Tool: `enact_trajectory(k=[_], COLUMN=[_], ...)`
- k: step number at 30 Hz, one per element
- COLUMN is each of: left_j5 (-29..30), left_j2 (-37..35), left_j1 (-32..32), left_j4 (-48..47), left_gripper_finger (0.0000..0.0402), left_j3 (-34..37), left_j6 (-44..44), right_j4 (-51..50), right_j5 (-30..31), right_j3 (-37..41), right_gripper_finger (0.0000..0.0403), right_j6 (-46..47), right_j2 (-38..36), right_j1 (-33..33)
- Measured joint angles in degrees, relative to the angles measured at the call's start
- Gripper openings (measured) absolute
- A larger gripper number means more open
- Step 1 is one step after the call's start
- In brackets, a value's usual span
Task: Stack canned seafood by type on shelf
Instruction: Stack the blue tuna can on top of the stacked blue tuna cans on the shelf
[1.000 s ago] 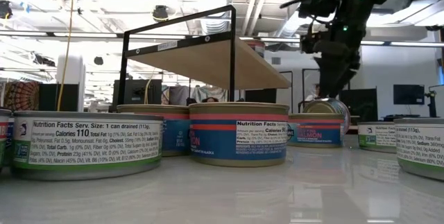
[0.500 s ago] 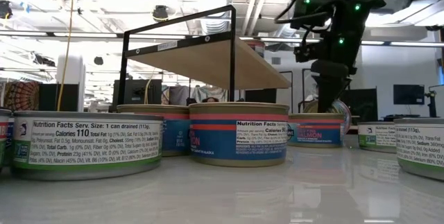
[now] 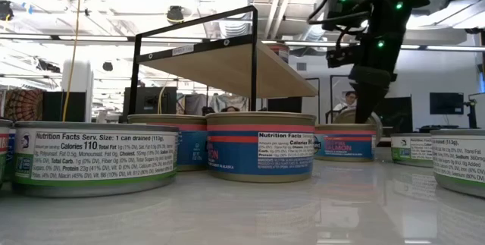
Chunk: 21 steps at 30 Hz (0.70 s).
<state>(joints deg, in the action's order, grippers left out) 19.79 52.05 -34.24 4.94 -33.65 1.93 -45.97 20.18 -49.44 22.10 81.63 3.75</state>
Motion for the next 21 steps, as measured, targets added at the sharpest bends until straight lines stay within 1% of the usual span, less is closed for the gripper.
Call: enact_trajectory(k=[3, 6, 8, 10, 12, 14, 18, 21], left_j5=[1.34, 3.75, 6.78, 11.04, 14.93, 16.81, 17.04, 17.07], left_j2=[0.00, 0.01, 0.01, 0.02, 0.00, 0.00, 0.01, 0.00], left_j1=[0.00, 0.00, -0.01, 0.00, 0.03, 0.19, 0.33, 0.35], left_j4=[0.03, 0.09, 0.25, 0.81, 1.29, 1.26, 2.57, 2.57], left_gripper_finger=[0.0210, 0.0210, 0.0210, 0.0210, 0.0210, 0.0210, 0.0210, 0.0210], left_j3=[0.00, 0.00, 0.00, 0.00, -0.05, -0.56, -1.36, -1.79], left_j6=[0.24, 1.51, 2.88, 4.10, 5.45, 6.66, 7.37, 7.37], right_j4=[-1.70, -3.95, -6.08, -8.33, -10.75, -13.22, -12.91, -10.82], right_j5=[1.02, 5.31, 8.56, 12.38, 17.00, 22.38, 35.08, 43.71], right_j3=[0.21, -0.48, -1.54, -3.30, -5.85, -8.31, -12.18, -14.30], right_gripper_finger=[0.0220, 0.0220, 0.0220, 0.0220, 0.0220, 0.0220, 0.0220, 0.0220], right_j6=[-0.17, 0.31, 0.35, 0.25, 0.32, -0.63, -7.61, -15.84], right_j2=[-2.12, -4.85, -6.36, -7.77, -8.68, -8.86, -8.59, -7.53], right_j1=[-2.09, -4.79, -7.07, -9.65, -12.30, -15.07, -19.72, -21.37])
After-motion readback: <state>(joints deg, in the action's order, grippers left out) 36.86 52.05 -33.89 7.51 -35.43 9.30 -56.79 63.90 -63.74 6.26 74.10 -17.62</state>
